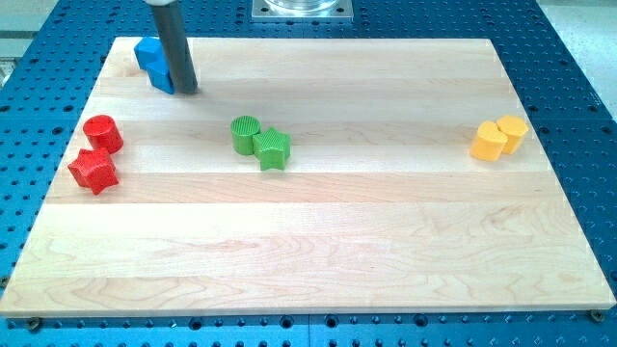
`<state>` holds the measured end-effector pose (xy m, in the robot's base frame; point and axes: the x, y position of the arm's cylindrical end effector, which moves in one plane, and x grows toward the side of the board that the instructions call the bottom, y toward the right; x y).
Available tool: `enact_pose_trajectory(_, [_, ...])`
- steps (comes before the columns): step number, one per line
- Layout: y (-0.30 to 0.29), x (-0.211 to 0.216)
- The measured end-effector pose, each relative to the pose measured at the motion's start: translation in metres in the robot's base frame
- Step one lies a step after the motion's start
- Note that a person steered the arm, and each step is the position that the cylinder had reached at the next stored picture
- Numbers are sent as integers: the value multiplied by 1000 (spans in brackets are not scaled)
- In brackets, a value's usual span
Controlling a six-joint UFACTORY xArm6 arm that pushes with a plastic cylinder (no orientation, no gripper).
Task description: Push the blue triangle above the red circle
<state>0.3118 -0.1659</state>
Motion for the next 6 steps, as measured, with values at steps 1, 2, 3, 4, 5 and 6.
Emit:
enact_pose_trajectory(1, [6,-23])
enact_pose_trajectory(2, [-2,-56])
enact_pose_trajectory(3, [-43,-24])
enact_pose_trajectory(4, [-44,-11])
enact_pose_trajectory(5, [-49,6])
enact_pose_trajectory(6, [-50,10])
